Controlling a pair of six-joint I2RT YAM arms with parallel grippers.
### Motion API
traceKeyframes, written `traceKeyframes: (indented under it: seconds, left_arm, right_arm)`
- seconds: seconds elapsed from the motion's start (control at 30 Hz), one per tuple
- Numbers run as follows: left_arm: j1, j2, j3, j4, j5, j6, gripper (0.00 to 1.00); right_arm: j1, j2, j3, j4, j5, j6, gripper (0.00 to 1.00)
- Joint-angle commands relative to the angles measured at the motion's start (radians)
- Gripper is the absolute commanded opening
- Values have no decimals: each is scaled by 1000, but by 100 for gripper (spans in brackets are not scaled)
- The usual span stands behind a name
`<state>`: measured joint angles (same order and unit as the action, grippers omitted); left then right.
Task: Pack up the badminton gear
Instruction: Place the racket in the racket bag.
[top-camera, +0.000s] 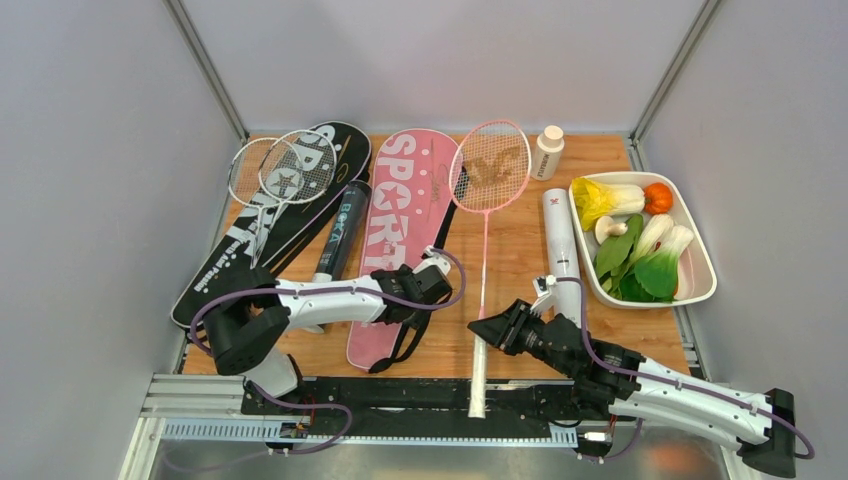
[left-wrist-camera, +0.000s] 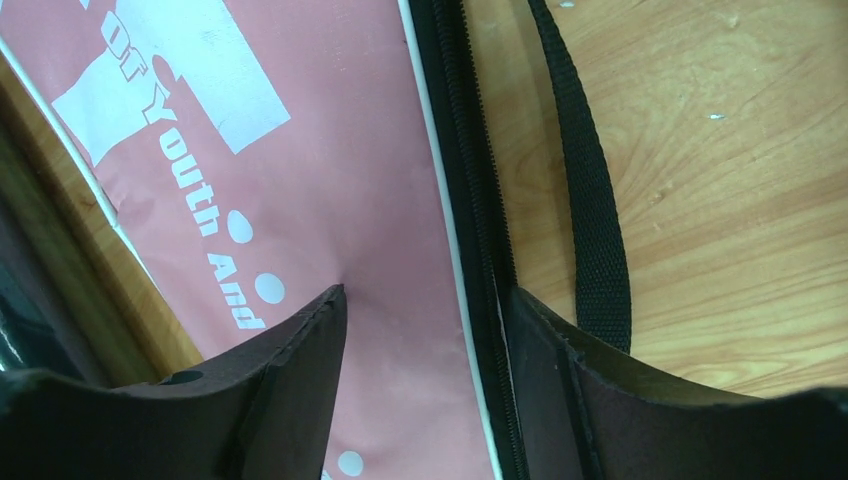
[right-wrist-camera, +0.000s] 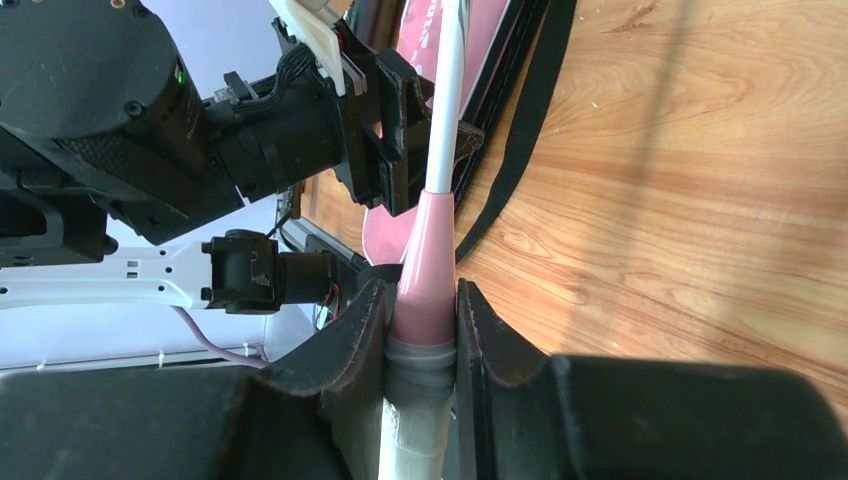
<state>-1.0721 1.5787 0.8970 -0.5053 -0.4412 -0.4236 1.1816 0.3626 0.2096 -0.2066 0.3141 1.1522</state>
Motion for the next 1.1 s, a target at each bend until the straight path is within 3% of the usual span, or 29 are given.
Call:
traceKeyframes:
  seconds: [0.0, 0.03, 0.1, 0.2, 0.27, 0.43, 0.8, 1.07]
  left_arm:
    - [-24, 22, 29, -14, -36, -26, 63]
    - [-24, 26, 28, -18, -38, -29, 61]
    - [-25, 30, 27, -22, -48, -39, 46]
    - [-26, 6, 38, -34, -69, -60, 10]
    - [-26, -24, 61, -61, -81, -87, 1]
    - [-6, -110, 124, -110, -72, -166, 0]
    - [33, -226, 143, -144, -98, -281, 0]
    - [34, -280, 85, -63, -22, -280, 0]
  right_arm:
    - [4, -12, -4, 52, 6, 3, 0]
    - [5, -9, -7, 54, 5, 6, 0]
    - [5, 1, -17, 72, -7, 21, 0]
    - [4, 44, -39, 98, -39, 58, 0]
    - [4, 76, -54, 114, -58, 84, 0]
    - [4, 118, -72, 121, -99, 131, 0]
    - [6, 32, -103, 133, -112, 167, 0]
    - [5, 102, -113, 382, -161, 123, 0]
